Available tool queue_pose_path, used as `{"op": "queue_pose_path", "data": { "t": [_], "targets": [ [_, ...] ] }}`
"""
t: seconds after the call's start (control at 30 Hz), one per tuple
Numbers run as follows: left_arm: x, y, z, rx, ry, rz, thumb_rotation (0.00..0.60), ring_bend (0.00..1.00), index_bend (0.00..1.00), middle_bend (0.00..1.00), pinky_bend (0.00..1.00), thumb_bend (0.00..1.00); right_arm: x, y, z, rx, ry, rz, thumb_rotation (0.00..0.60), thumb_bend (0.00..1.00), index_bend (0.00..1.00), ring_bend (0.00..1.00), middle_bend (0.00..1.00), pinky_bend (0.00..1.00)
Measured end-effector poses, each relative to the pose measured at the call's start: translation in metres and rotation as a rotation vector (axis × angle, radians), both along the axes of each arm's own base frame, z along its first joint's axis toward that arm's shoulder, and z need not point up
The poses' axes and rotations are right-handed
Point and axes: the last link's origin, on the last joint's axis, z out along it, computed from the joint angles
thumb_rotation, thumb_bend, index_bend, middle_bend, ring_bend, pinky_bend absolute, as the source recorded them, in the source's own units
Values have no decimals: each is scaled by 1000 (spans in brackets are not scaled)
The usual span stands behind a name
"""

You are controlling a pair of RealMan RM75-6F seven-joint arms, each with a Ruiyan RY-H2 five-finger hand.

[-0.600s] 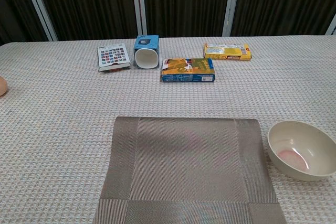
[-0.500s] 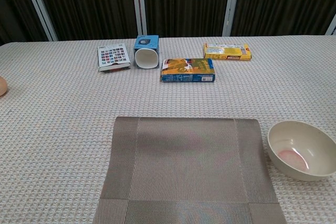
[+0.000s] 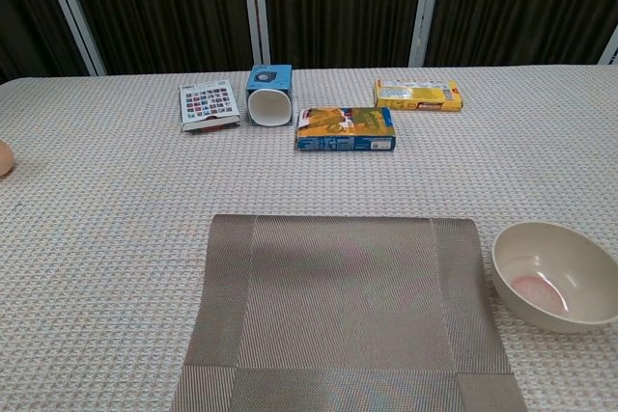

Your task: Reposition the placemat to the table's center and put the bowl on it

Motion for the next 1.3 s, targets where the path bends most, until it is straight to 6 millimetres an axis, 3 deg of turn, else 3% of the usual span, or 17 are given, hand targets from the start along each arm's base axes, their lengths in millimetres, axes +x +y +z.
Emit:
{"op": "queue_pose_path", "data": {
  "t": [0.27,0.4,0.57,0.63,0.77,1.07,1.3],
  "targets": [
    [-3,2,-2,7,15,19,600,0,0,0,0,0,-10,-1,-51,173,145,113,600,0,130,0,0,0],
    [-4,3,-4,1,21,27,600,0,0,0,0,0,-11,-8,-69,180,159,136,600,12,237,0,0,0],
    [-5,4,-5,1,21,29,600,0,0,0,0,0,-16,-20,-87,163,172,137,600,238,471,0,0,0],
    [-5,4,-5,3,20,29,600,0,0,0,0,0,-18,-24,-92,153,179,138,600,341,627,0,0,0],
    [-5,4,-5,4,19,32,600,0,0,0,0,0,-21,-30,-102,129,186,147,600,440,779,0,0,0],
    [-6,5,-3,9,16,36,600,0,0,0,0,0,-13,-44,-96,20,79,189,600,454,824,0,37,4],
    [-6,5,-4,7,17,36,600,0,0,0,0,0,-12,-75,-69,-110,15,170,600,454,825,0,54,40]
  ]
}}
